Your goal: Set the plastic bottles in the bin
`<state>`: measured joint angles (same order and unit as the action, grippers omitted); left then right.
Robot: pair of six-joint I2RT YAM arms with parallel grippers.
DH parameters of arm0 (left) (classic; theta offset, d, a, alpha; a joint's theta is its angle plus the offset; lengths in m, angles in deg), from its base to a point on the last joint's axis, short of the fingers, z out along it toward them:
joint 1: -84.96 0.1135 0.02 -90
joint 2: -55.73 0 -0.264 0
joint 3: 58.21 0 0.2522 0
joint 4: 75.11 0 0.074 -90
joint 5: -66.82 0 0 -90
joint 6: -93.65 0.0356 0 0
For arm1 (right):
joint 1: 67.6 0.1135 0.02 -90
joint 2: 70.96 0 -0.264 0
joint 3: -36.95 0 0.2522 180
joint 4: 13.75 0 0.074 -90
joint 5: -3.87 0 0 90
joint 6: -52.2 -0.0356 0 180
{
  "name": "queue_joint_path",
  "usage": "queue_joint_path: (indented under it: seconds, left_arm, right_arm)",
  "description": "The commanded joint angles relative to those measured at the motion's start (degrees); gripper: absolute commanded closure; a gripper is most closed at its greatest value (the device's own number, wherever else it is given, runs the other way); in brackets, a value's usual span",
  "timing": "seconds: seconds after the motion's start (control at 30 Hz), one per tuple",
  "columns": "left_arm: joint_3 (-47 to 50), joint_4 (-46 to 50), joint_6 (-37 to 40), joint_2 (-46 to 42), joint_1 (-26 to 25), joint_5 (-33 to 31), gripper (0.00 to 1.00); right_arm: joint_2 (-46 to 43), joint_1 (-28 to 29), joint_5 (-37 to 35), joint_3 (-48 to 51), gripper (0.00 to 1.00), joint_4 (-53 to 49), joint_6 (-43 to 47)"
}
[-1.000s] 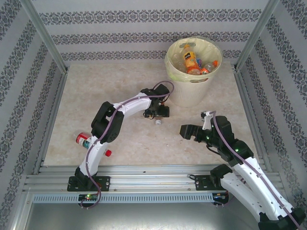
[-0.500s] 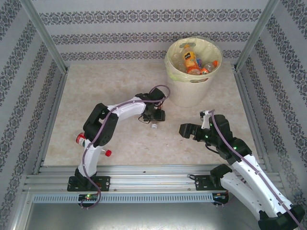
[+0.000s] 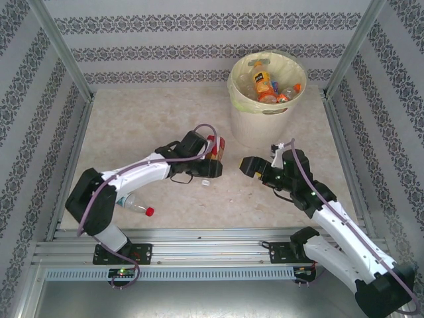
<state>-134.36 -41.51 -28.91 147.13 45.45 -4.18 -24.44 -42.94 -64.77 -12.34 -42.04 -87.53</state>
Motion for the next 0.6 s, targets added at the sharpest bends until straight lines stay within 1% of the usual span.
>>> queue_joint_path:
  seconds: [0.0,0.1,0.27,0.43,0.57]
  left_arm:
    - [3.55,-5.35,0.86,-5.00,-2.51,1.82,0.33]
    - [6.71,-6.50,-0.26,-9.23,-3.93,1.94,0.33]
    - [9.35,-7.07,-1.34,-14.61,-7.04,2.67,0.33]
    - [9.97,-6.66,-1.19,-17.23,-9.00,2.65,0.33]
    - [11.23,-9.47,-1.05,-18.81,-10.04,4.91,0.33]
  right_arm:
    - [3.22,1.27,3.35,0.14,0.04,8.54,-3.21]
    - [6.08,3.57,3.04,-1.25,0.03,11.41,-3.36]
    - [9.10,7.02,0.82,-4.20,0.02,12.53,-2.98]
    - [7.70,9.51,-1.89,-5.42,0.02,11.97,-3.08]
    - [5.84,9.91,-2.38,-5.58,0.02,10.68,-3.09]
